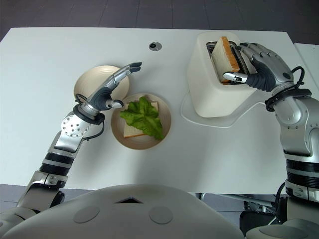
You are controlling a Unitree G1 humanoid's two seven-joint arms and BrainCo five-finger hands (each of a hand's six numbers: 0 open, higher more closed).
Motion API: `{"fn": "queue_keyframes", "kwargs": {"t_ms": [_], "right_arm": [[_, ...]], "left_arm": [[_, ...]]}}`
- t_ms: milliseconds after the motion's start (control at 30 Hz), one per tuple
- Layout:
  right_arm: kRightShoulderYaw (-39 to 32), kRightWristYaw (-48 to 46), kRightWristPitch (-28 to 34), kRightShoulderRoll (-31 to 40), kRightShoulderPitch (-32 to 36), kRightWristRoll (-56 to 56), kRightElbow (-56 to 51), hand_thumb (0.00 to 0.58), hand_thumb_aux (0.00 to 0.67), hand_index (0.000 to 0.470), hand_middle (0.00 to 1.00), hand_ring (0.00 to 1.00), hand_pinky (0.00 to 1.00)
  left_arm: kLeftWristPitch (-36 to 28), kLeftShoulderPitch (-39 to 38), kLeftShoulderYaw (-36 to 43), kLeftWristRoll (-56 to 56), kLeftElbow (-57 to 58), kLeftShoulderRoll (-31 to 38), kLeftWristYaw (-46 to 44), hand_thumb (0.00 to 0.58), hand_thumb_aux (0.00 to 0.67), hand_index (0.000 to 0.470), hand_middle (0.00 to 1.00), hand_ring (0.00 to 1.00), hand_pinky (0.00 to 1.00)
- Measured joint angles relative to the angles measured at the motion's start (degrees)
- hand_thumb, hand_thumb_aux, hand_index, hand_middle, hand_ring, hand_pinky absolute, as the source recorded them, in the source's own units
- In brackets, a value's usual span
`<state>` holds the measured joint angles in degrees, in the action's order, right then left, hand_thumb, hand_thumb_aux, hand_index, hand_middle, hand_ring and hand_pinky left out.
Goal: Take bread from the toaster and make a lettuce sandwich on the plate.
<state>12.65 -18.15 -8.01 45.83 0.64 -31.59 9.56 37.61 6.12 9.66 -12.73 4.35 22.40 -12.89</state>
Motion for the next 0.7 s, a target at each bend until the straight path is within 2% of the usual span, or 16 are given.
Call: {"fn": "queue_keyframes", "kwargs": {"t_ms": [67, 100, 167, 200, 233, 267, 300, 333, 433, 700], "right_arm": [[-1.1, 0.1, -0.1, 0.0, 0.0, -0.2, -0.5, 0.014, 0.008, 0.006, 0.0, 0.0, 0.0], [-1.3, 0.3, -0.1, 0.0, 0.0, -0.1, -0.5, 0.23, 0.15, 0.105, 0.0, 0.0, 0.0], [-2.0, 0.7, -0.5, -0.1, 0.3, 0.1, -0.4, 0.379, 0.276, 0.194, 0.0, 0.0, 0.0], [-2.2, 1.1, -0.8, -0.5, 0.5, 0.4, -0.2, 0.496, 0.415, 0.291, 0.05, 0.05, 0.05], [-2.3, 1.6, -1.0, -1.1, 1.2, 1.2, 0.3, 0.534, 0.481, 0.337, 0.12, 0.12, 0.12], [-2.3, 2.1, -1.1, -1.8, 2.1, 2.0, 1.1, 0.58, 0.665, 0.466, 0.29, 0.29, 0.29], [-2.3, 2.4, -1.0, -2.2, 2.8, 2.3, 1.6, 0.58, 0.67, 0.47, 0.42, 0.42, 0.42], [-2.0, 2.9, -0.9, -2.8, 3.4, 2.7, 2.0, 0.58, 0.67, 0.47, 0.64, 0.64, 0.64], [-0.8, 4.7, 0.3, -4.7, 5.2, 4.6, 3.3, 0.58, 0.67, 0.47, 1.0, 1.0, 1.0], [2.8, 10.0, 1.2, -7.2, 9.8, 7.3, 5.8, 0.58, 0.67, 0.47, 1.0, 1.0, 1.0]], "left_arm": [[0.5, 0.0, -0.3, 0.0, 0.2, 0.0, 0.0, 0.0, 0.0, 0.0, 0.0, 0.0, 0.0], [0.5, 0.0, -0.5, 0.0, 0.3, 0.0, 0.0, 0.0, 0.0, 0.0, 0.0, 0.0, 0.0], [0.6, 0.0, -0.7, 0.0, 0.4, 0.0, 0.0, 0.0, 0.0, 0.0, 0.0, 0.0, 0.0], [0.7, 0.0, -0.8, 0.0, 0.5, 0.0, 0.0, 0.0, 0.0, 0.0, 0.0, 0.0, 0.0], [0.9, 0.0, -0.9, 0.0, 0.6, 0.0, 0.0, 0.0, 0.0, 0.0, 0.0, 0.0, 0.0], [1.1, 0.1, -1.0, 0.0, 1.0, 0.0, 0.1, 0.0, 0.0, 0.0, 0.0, 0.0, 0.0], [1.2, 0.1, -1.0, 0.0, 1.4, 0.0, 0.2, 0.0, 0.0, 0.0, 0.0, 0.0, 0.0], [1.3, 0.1, -1.2, 0.0, 1.8, 0.0, 0.3, 0.0, 0.0, 0.0, 0.0, 0.0, 0.0], [1.7, 0.2, -1.5, 0.0, 2.5, 0.0, 0.7, 0.0, 0.0, 0.0, 0.0, 0.0, 0.0], [2.1, 0.6, -1.6, 0.0, 4.9, -0.3, 1.5, 0.0, 0.0, 0.0, 0.0, 0.0, 0.0]]}}
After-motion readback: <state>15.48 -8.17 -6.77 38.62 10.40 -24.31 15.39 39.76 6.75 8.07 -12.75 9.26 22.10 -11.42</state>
